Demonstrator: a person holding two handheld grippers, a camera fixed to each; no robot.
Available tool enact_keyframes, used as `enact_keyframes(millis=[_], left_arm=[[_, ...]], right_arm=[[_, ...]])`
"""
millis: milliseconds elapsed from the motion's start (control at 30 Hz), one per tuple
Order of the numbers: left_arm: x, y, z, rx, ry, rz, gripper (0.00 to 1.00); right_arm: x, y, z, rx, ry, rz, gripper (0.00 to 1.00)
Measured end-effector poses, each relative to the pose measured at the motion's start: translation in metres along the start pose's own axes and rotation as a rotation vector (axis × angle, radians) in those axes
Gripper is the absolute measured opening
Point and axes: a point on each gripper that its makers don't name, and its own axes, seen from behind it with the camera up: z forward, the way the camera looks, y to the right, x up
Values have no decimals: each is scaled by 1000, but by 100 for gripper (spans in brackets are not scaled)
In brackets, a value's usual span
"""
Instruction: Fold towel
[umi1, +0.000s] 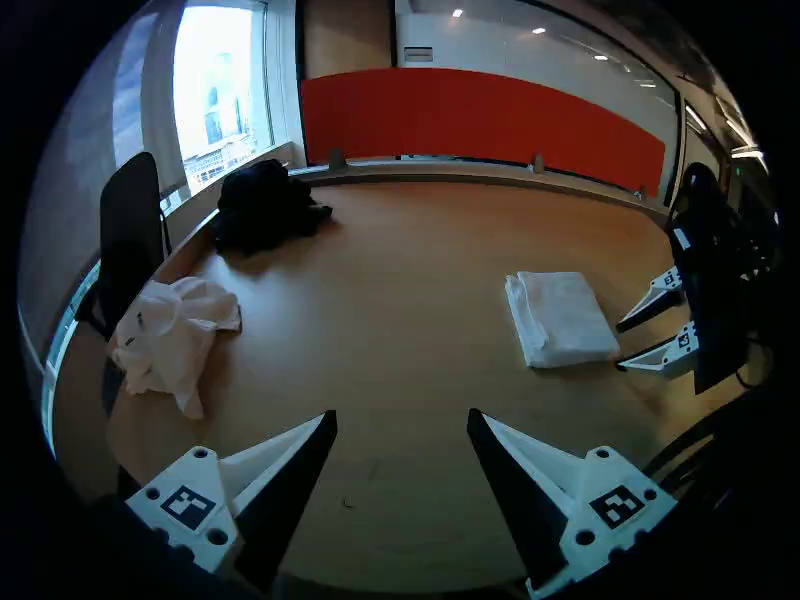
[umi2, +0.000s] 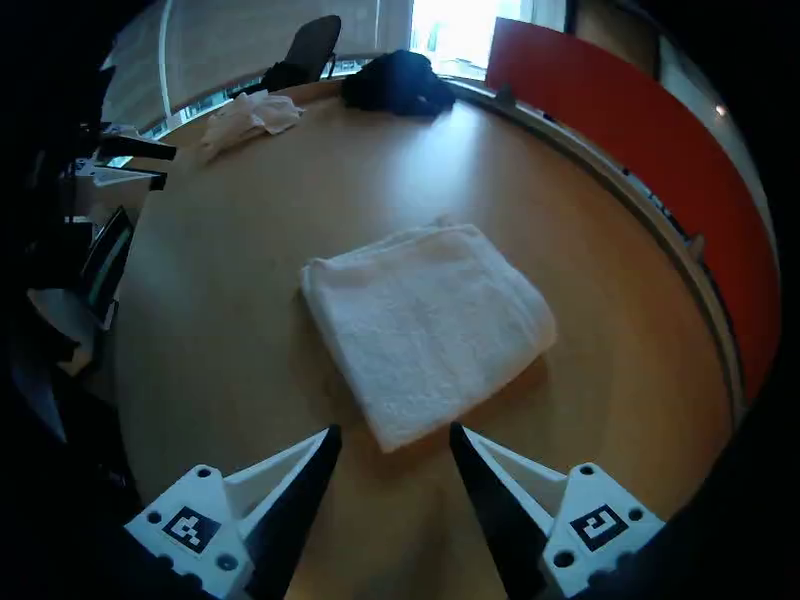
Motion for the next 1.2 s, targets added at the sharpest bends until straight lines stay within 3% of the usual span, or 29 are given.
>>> enact_keyframes(millis=[233, 500, 1000, 1200], left_arm=[[0, 0, 0, 0, 1, 1, 97], [1, 0, 0, 1, 2, 3, 97], [0, 0, 1, -1, 1, 6, 97], [0, 0, 1, -1, 2, 6, 97]], right_arm=[[-5, -1, 4, 1, -15, 22, 73], [-8, -3, 7, 6, -25, 40, 44], [-9, -3, 8, 0, -19, 66, 8], [-7, 1, 6, -13, -12, 74, 4]])
